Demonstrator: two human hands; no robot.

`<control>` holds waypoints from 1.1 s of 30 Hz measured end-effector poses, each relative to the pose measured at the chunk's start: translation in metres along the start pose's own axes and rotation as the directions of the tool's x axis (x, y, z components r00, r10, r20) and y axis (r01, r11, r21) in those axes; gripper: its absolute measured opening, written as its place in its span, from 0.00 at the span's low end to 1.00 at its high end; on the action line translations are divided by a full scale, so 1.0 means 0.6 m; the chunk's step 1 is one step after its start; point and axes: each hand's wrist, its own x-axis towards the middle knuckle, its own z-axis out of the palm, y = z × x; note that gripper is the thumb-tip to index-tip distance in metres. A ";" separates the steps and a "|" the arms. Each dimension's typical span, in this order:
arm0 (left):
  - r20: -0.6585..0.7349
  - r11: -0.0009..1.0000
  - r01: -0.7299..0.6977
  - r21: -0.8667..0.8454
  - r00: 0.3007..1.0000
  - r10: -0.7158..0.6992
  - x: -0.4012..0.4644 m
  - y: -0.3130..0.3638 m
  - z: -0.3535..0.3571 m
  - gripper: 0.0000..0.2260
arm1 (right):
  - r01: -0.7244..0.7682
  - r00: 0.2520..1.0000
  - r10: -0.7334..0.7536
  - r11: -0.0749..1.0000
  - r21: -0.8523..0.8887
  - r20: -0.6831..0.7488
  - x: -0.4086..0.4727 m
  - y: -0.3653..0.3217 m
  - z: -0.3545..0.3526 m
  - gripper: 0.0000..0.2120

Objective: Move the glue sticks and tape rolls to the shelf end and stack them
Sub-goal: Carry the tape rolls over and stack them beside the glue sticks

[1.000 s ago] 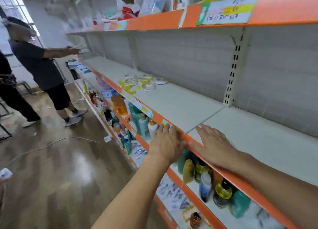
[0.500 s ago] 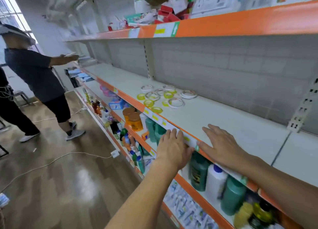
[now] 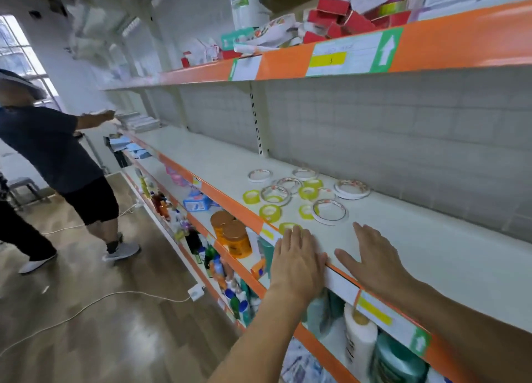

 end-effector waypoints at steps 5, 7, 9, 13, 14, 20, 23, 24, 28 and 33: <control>0.030 1.000 0.018 0.013 0.999 -0.018 0.087 -0.041 0.003 0.31 | 0.001 0.995 -0.002 1.000 -0.010 -0.097 0.073 -0.017 0.026 0.45; 0.056 1.000 0.011 0.020 0.998 -0.012 0.117 -0.055 0.008 0.31 | -0.006 0.993 0.001 0.999 -0.044 -0.115 0.095 -0.021 0.033 0.47; 0.074 1.000 -0.007 0.017 0.997 0.006 0.139 -0.063 0.016 0.31 | -0.023 0.993 0.018 0.999 -0.046 -0.113 0.112 -0.023 0.037 0.50; 0.100 0.997 -0.040 -0.060 0.994 0.046 0.179 -0.070 0.026 0.30 | -0.063 0.986 0.053 0.996 -0.059 -0.156 0.135 -0.028 0.045 0.53; 0.103 0.995 -0.066 -0.077 0.992 0.074 0.190 -0.071 0.026 0.30 | -0.070 0.986 0.058 0.995 -0.071 -0.158 0.137 -0.029 0.046 0.53; 0.014 0.967 -0.183 -0.178 0.982 0.189 0.230 -0.073 0.033 0.30 | -0.091 0.964 0.069 0.993 -0.075 -0.257 0.140 -0.022 0.057 0.43; -0.140 0.942 -0.214 -0.257 0.973 0.183 0.228 -0.081 0.041 0.27 | -0.103 0.951 0.072 0.991 -0.087 -0.302 0.143 -0.022 0.059 0.39; -0.165 0.935 -0.215 -0.282 0.971 0.174 0.228 -0.082 0.044 0.26 | -0.104 0.948 0.068 0.989 -0.101 -0.310 0.144 -0.022 0.060 0.38; -0.211 0.922 -0.206 -0.328 0.967 0.141 0.229 -0.085 0.050 0.24 | -0.098 0.917 0.044 0.988 -0.117 -0.396 0.145 -0.017 0.065 0.30; -0.226 0.913 -0.211 -0.348 0.965 0.136 0.226 -0.084 0.049 0.25 | -0.096 0.886 0.053 0.993 -0.071 -0.460 0.144 -0.011 0.068 0.26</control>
